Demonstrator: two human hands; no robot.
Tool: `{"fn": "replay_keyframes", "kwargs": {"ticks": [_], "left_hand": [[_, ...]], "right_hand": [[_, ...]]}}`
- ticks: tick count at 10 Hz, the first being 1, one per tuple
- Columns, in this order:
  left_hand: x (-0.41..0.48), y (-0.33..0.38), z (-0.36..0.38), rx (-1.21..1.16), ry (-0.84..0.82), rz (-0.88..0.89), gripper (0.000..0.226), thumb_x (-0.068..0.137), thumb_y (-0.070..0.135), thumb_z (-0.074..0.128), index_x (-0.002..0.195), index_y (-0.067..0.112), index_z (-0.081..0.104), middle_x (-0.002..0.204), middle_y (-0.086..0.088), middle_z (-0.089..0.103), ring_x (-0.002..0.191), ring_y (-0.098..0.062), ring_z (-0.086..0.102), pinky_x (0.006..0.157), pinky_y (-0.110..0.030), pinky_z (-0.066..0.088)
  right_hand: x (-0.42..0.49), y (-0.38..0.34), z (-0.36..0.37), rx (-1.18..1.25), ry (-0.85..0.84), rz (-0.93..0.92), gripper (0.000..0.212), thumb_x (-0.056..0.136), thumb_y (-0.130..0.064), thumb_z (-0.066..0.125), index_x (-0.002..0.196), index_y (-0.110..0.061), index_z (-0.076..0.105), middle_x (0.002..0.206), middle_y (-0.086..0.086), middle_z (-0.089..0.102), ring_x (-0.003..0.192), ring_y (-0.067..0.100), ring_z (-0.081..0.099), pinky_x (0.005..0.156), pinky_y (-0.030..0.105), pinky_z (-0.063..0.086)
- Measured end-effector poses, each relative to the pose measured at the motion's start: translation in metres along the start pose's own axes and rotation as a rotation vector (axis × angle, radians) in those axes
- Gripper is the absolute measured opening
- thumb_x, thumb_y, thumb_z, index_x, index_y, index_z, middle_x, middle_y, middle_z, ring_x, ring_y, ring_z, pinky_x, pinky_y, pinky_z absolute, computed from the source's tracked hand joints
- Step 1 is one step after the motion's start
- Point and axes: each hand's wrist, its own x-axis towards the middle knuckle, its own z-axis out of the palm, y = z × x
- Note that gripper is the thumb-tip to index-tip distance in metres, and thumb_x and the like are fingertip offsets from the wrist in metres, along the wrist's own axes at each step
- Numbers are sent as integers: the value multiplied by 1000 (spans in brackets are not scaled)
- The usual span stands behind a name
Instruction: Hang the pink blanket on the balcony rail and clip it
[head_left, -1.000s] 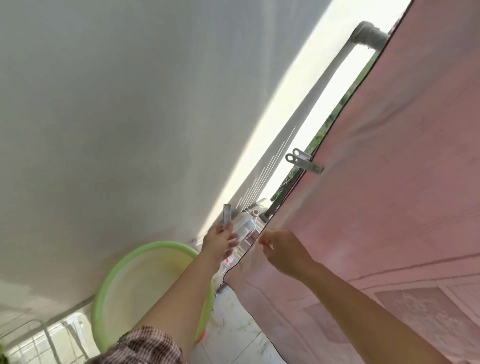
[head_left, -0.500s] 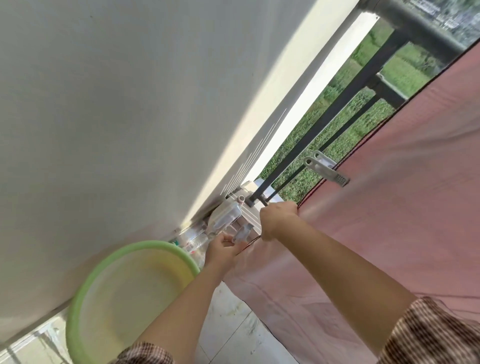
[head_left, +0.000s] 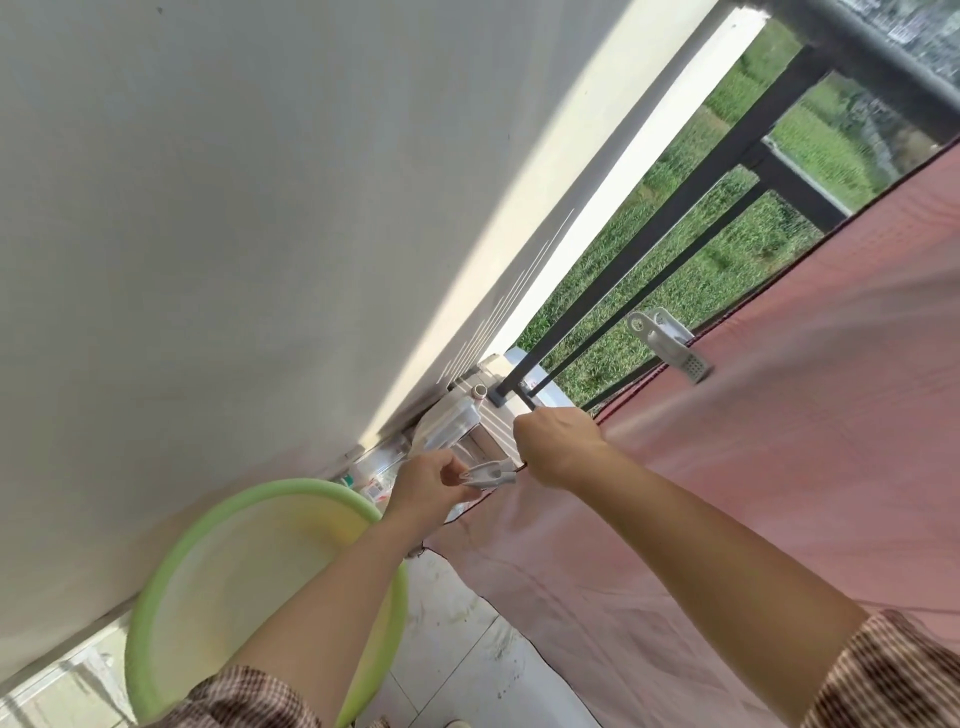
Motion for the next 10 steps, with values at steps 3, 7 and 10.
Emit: {"fn": "replay_keyframes", "kwargs": {"ticks": [3,7,10], "left_hand": [[12,9,5,288,-66,68,25,67,13,79,61,17,56,63,4,58,63,-14,50,61,-28,40],[24,9,16,561,-76,121,15,79,11,68,91,14,60,97,-6,67,90,-27,58,74,-32,46],[16,13,10,385,-44,74,51,78,9,62,127,21,56,110,-3,68,105,-24,62,76,-22,43]], "right_hand": [[-3,-2,1,12,40,-34,40,82,10,46,55,-14,29,55,-1,32,46,15,27,41,25,24],[-9,-2,4,-65,72,-103,41,85,11,46,55,-13,31,54,-1,34,46,14,29,42,26,24],[-15,-6,8,-59,203,-179,13,90,-5,56,97,-8,66,88,5,58,87,21,55,72,31,40]]}}
